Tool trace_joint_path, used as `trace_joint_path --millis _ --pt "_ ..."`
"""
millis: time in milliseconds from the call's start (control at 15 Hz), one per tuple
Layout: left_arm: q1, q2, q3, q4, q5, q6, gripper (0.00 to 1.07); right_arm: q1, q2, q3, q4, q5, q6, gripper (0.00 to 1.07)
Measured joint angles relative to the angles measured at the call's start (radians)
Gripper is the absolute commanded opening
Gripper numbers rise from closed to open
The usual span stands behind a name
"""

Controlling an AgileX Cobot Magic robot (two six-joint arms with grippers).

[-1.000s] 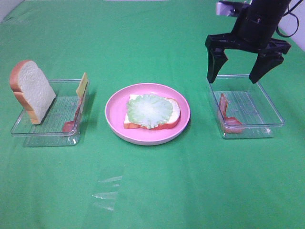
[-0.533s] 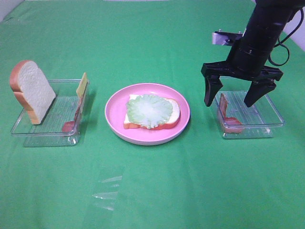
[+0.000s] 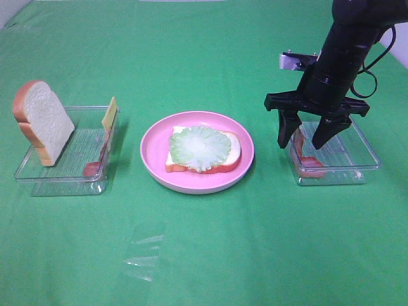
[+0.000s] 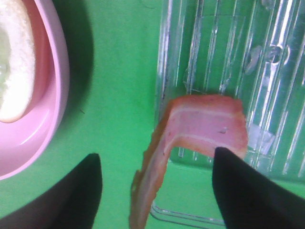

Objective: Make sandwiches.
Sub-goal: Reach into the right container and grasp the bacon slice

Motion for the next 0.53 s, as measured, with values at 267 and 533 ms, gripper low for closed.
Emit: trace_joint_path --millis 267,533 --pt "0.000 0.000 0.000 0.000 0.000 0.000 0.98 0.000 0.000 0.000 0.000 0.000 0.000 0.57" --pt "0.000 0.000 0.000 0.000 0.000 0.000 0.98 0.000 0.000 0.000 0.000 0.002 0.000 0.39"
